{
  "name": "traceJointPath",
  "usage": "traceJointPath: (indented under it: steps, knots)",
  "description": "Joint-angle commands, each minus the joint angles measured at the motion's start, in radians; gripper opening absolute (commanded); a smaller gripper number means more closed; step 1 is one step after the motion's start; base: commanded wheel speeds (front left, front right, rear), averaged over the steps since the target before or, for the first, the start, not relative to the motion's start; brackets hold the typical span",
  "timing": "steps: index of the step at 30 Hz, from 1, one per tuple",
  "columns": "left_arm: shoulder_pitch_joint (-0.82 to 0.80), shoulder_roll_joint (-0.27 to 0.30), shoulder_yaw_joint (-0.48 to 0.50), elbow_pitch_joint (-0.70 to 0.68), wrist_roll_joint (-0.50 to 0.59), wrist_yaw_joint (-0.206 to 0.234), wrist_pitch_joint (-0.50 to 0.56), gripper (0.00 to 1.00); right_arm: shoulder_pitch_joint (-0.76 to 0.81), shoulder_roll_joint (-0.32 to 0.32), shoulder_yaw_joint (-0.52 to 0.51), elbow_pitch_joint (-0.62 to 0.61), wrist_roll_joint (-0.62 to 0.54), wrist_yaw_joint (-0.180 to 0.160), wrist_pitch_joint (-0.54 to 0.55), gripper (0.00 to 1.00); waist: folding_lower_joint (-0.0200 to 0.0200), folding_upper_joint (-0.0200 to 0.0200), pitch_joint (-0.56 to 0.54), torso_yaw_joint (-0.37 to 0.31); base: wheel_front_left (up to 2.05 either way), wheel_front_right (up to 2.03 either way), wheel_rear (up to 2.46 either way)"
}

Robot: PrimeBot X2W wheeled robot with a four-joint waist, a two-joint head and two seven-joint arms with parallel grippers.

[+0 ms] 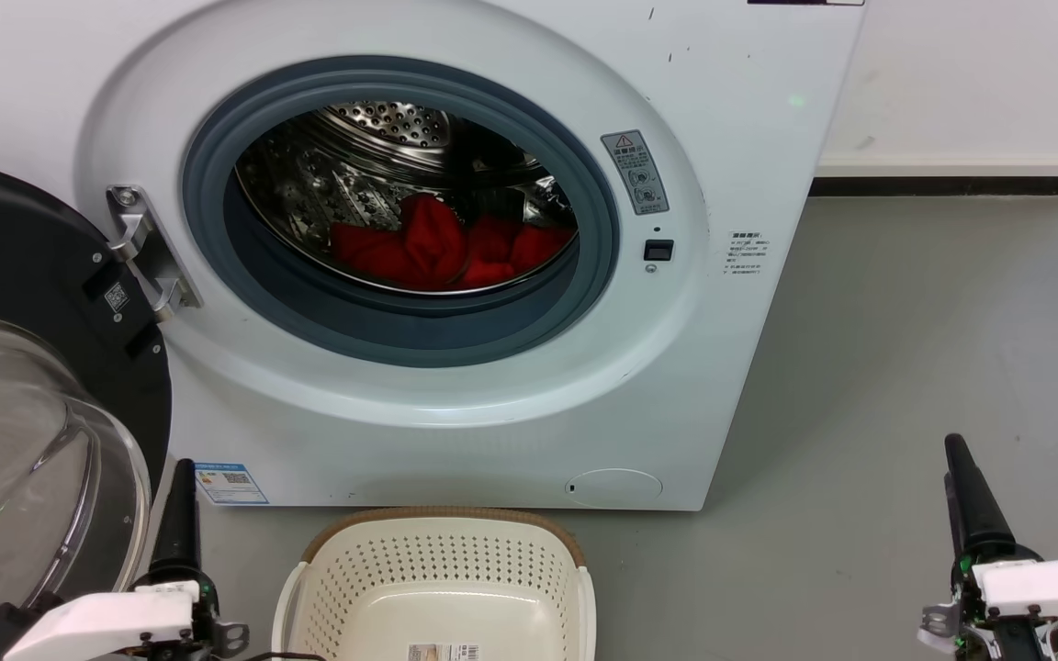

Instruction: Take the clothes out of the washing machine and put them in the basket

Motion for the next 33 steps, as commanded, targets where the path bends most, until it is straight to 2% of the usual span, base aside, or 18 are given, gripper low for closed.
traceJointPath:
  steps: [1, 10, 14, 22, 28, 33]
  knots:
    - [-0.008, 0.003, 0.014, -0.029, 0.036, -0.002, -0.010, 1.00, -0.020, -0.005, -0.006, -0.030, -0.059, 0.000, -0.011, 1.00, 0.0000, 0.0000, 0.000, 0.000, 0.00, 0.00, 0.00]
    - [-0.010, 0.003, 0.060, -0.119, 0.208, 0.019, -0.045, 1.00, -0.016, -0.005, 0.009, -0.131, -0.379, 0.000, -0.045, 1.00, 0.0000, 0.0000, 0.003, -0.001, 0.00, 0.00, 0.00]
    - [-0.002, 0.003, 0.043, -0.189, 0.320, 0.066, -0.062, 1.00, -0.014, -0.005, 0.020, -0.200, -0.545, 0.000, -0.063, 1.00, 0.0000, 0.0000, 0.006, -0.001, 0.00, 0.00, 0.00]
    - [0.020, 0.004, -0.018, -0.244, 0.437, 0.098, -0.087, 1.00, -0.003, -0.005, 0.044, -0.257, -0.705, 0.000, -0.086, 1.00, 0.0000, 0.0000, 0.011, -0.001, 0.00, 0.00, 0.00]
    - [0.038, 0.004, -0.047, -0.270, 0.523, 0.091, -0.105, 1.00, 0.004, -0.005, 0.067, -0.282, -0.831, 0.000, -0.105, 1.00, 0.0000, 0.0000, 0.014, -0.002, 0.00, 0.00, 0.00]
    - [0.053, 0.004, -0.077, -0.293, 0.600, 0.056, -0.119, 1.00, 0.011, -0.005, 0.088, -0.281, -0.919, 0.000, -0.119, 1.00, 0.0000, 0.0000, 0.016, -0.002, 0.00, 0.00, 0.00]
